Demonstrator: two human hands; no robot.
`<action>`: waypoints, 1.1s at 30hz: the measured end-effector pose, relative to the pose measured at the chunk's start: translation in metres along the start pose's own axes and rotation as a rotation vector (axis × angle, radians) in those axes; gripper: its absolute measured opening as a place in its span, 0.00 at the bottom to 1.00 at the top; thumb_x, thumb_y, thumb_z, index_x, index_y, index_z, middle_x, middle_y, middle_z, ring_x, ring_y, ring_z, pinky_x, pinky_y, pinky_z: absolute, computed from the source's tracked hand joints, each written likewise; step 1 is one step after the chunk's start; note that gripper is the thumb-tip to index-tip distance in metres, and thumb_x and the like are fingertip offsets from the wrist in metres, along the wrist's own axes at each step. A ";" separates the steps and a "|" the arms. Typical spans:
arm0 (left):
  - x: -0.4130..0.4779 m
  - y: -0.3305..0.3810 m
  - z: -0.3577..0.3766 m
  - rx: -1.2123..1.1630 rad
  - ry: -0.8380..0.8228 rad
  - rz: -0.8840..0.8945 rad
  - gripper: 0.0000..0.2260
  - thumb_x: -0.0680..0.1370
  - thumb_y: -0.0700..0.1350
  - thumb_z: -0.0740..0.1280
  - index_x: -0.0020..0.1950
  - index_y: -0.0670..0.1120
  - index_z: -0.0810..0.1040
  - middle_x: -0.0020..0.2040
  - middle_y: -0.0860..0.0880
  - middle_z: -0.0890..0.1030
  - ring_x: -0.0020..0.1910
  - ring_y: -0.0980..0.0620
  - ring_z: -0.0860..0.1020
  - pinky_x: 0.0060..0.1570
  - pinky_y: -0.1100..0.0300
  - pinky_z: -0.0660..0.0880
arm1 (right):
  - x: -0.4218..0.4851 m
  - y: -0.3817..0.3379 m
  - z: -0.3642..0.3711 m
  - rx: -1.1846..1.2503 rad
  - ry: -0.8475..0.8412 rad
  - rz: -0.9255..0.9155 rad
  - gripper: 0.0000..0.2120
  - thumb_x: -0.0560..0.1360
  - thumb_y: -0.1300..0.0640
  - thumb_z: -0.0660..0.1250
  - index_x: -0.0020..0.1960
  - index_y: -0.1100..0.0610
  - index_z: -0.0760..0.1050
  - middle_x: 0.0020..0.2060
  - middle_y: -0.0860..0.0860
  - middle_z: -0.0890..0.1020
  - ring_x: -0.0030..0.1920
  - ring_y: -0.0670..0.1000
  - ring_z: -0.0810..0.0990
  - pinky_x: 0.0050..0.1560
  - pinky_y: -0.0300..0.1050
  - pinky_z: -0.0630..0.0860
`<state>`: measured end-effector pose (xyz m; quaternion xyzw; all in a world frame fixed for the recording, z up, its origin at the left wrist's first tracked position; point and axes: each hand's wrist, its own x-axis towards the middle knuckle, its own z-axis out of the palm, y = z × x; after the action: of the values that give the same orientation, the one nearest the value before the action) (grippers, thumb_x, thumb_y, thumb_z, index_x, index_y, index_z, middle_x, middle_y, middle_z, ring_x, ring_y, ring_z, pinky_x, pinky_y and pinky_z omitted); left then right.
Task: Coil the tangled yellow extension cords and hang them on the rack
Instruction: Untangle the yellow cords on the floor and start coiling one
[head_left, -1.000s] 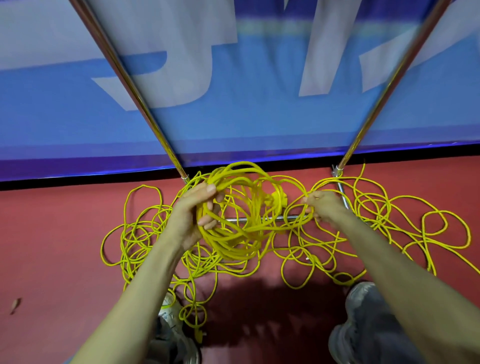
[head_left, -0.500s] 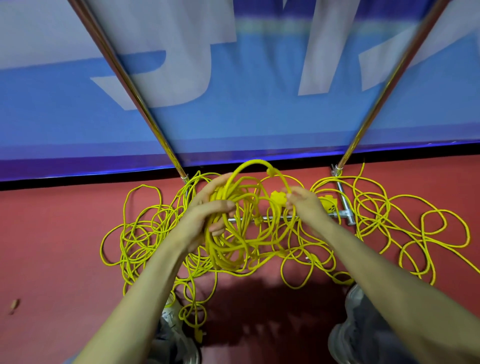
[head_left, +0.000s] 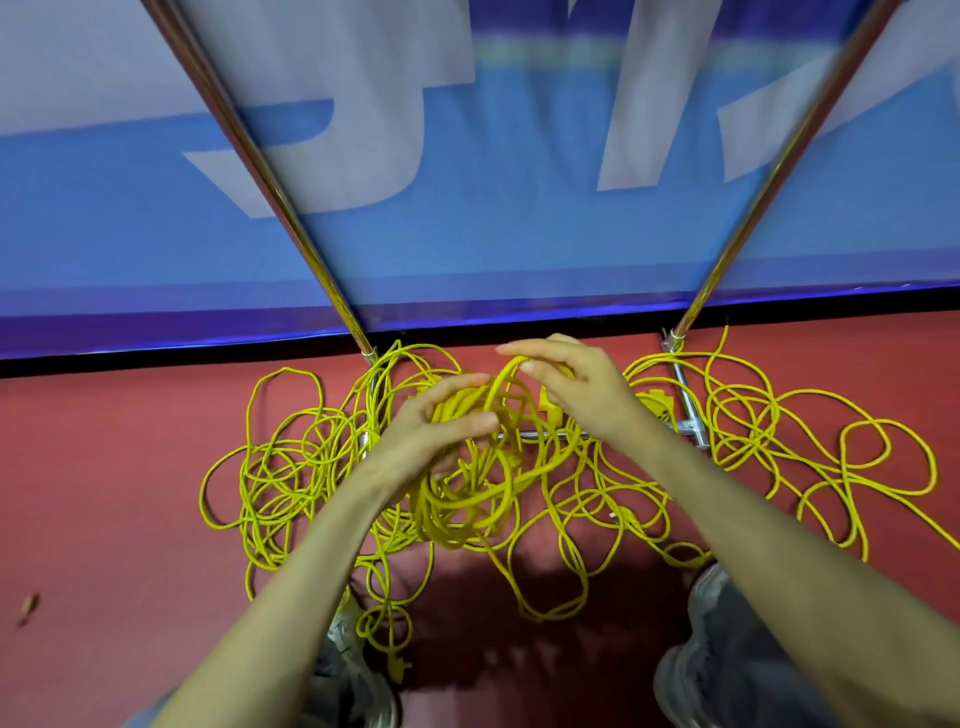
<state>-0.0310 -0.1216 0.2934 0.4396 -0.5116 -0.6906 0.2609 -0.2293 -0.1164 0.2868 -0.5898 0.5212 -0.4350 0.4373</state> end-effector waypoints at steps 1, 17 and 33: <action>0.000 0.000 0.002 0.031 0.038 0.018 0.26 0.66 0.47 0.78 0.62 0.51 0.76 0.29 0.47 0.74 0.18 0.56 0.63 0.20 0.67 0.61 | -0.001 -0.006 -0.002 0.088 -0.024 0.010 0.14 0.78 0.65 0.62 0.53 0.47 0.79 0.34 0.45 0.71 0.24 0.41 0.65 0.27 0.31 0.62; 0.001 0.004 -0.005 -0.123 0.110 0.062 0.18 0.74 0.30 0.66 0.60 0.47 0.77 0.27 0.49 0.72 0.16 0.58 0.60 0.17 0.69 0.57 | 0.006 -0.012 -0.007 0.702 0.150 0.325 0.08 0.80 0.63 0.59 0.55 0.55 0.75 0.34 0.49 0.74 0.20 0.40 0.58 0.19 0.31 0.51; -0.005 0.008 -0.019 -0.378 -0.133 -0.004 0.36 0.57 0.48 0.84 0.63 0.47 0.76 0.28 0.47 0.73 0.16 0.61 0.62 0.18 0.69 0.65 | 0.012 0.030 -0.044 1.162 0.382 0.609 0.08 0.81 0.58 0.56 0.45 0.56 0.70 0.22 0.46 0.67 0.16 0.42 0.59 0.15 0.32 0.55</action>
<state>-0.0125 -0.1297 0.3007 0.3372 -0.3882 -0.8024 0.3027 -0.2777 -0.1333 0.2692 0.0006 0.4140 -0.5984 0.6860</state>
